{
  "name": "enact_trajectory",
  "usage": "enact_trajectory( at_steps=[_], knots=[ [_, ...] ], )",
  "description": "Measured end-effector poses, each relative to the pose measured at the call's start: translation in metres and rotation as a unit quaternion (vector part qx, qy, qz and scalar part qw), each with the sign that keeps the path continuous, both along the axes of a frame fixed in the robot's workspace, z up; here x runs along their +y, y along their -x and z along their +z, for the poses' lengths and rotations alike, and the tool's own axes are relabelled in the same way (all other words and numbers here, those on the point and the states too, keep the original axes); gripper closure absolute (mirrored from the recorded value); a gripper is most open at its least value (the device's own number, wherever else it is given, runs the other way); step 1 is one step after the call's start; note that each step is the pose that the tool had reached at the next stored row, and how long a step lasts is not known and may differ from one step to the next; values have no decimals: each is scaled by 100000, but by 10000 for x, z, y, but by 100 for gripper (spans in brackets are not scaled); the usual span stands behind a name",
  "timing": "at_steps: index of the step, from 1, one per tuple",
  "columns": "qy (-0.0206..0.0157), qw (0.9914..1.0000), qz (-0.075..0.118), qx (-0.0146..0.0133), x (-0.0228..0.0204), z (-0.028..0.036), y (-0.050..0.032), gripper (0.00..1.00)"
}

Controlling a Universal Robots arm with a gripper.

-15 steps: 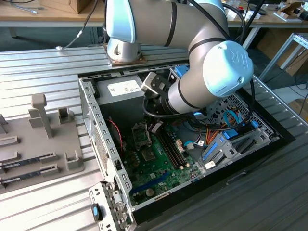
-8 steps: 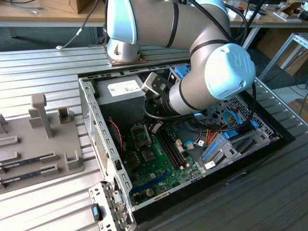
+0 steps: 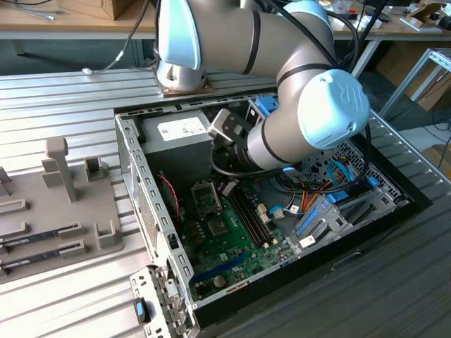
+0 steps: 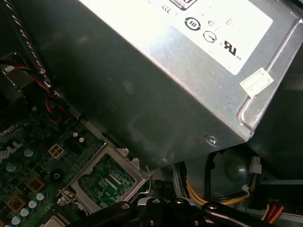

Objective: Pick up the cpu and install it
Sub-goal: 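Close the cpu cover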

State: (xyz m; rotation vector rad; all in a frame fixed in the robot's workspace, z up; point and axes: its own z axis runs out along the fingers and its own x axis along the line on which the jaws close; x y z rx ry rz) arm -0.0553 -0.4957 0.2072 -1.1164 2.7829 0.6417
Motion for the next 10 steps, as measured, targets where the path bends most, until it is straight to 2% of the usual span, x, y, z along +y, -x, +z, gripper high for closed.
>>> enact_trajectory(
  at_steps=[4,10],
  knots=[
    [3,100000,1,1,24,-57,0,89],
    [1,100000,6,0,24,-72,43,89]
  ],
)
